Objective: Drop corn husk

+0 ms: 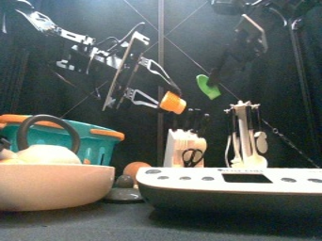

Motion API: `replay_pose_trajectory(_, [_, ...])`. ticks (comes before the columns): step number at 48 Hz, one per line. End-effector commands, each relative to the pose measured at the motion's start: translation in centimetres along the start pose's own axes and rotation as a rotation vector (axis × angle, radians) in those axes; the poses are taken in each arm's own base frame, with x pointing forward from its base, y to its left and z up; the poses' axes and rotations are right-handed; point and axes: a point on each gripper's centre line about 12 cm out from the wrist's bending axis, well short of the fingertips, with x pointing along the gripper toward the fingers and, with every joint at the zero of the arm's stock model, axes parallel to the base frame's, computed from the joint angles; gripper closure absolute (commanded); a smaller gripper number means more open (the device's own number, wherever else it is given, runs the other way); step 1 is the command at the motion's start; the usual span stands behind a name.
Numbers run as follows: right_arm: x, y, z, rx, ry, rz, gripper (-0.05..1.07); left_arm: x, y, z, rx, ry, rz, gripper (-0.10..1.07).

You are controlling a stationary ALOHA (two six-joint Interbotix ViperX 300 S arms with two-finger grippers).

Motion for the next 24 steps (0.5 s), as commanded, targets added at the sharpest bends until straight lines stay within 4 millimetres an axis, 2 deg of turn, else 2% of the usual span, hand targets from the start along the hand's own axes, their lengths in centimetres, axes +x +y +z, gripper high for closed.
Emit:
replay_pose_trajectory(1, [-1.3, -0.2, -0.2, 0.039, 0.002, 0.031, 0.58, -0.2, -0.6, 1.1, -0.012, -0.027, -0.019, 0.27])
replay_pose_trajectory(14, [-1.0, 0.0, -5.7, 0.098, 0.210, 0.053, 0.58, -0.4, -0.7, 1.6, 0.008, -0.037, -0.038, 0.27])
replay_pose_trajectory(24, [-1.0, -0.2, -9.7, 0.170, 0.389, 0.047, 0.58, -1.5, -0.7, 2.3, 0.025, -0.048, -0.064, 0.27])
